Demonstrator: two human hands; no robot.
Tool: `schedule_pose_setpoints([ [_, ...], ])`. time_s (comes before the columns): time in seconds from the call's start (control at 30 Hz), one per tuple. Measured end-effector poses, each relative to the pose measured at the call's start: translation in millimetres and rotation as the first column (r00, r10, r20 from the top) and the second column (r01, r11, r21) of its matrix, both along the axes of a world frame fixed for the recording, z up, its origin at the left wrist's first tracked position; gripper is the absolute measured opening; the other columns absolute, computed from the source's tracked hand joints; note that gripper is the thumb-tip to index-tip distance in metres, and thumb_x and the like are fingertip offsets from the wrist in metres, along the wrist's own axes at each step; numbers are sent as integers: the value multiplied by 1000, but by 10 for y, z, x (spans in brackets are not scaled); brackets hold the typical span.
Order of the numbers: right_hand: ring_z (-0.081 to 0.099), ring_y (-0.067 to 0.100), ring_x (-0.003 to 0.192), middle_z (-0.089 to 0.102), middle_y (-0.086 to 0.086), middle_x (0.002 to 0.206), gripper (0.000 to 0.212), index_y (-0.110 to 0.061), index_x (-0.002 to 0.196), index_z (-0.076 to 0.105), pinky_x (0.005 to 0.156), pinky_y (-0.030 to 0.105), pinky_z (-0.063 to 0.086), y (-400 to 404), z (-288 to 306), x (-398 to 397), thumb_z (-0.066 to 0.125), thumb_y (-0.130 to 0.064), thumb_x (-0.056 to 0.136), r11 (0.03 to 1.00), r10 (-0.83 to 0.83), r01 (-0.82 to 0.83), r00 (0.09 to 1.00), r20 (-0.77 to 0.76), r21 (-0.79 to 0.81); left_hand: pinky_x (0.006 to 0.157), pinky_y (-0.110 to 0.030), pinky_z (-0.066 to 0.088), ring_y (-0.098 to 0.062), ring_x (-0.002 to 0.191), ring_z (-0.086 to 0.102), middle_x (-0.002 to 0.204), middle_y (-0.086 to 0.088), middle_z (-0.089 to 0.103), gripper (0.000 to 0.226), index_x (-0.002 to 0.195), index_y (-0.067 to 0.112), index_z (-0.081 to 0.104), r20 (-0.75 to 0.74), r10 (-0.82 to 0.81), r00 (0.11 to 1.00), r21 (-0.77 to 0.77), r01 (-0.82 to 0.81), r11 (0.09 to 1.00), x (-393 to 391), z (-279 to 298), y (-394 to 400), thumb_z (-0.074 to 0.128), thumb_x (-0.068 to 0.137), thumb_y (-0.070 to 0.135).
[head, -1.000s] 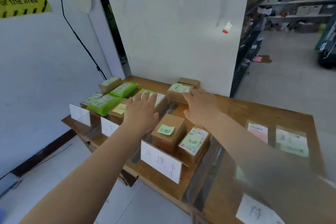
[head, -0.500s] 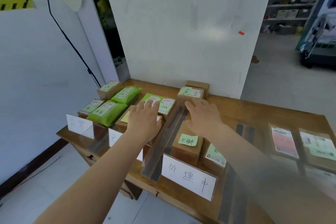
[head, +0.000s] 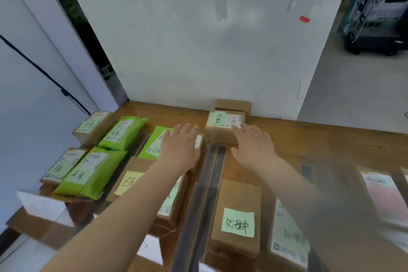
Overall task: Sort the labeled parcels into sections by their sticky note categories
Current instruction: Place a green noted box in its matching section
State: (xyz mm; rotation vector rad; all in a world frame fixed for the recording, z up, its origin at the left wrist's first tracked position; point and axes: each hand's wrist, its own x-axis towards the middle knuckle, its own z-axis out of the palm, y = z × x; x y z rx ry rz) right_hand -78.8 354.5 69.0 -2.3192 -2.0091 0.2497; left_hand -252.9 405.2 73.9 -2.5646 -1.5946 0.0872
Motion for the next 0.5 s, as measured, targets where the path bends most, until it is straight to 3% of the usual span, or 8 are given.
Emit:
schedule_pose_setpoints([
  [0.2,32,26,135,29,4,152,59,-22,148,22,105,41,33,710,-471,333,44,-36,95,993,-85,80,995,-52,-89,107,-39,31,-25,135,32,148,-2,35,53,143,18,28,74,-29,997,-100,36,994,354,-392,877,44,94,30],
  [0.37,36,25,131,33,5,148,60,-19,147,24,101,38,39,1190,-918,518,50,-31,93,980,-184,165,962,-203,-108,92,-38,40,-27,121,45,136,-4,46,42,134,15,37,95,2,995,-216,19,976,606,-834,1462,40,93,22],
  [0.5,38,26,132,31,7,150,69,-20,149,18,101,40,41,1436,-1234,618,53,-30,91,960,-273,235,907,-321,-152,83,-37,44,-25,112,51,129,-4,51,40,133,16,39,157,33,987,-255,9,967,722,-1126,1751,41,94,28],
])
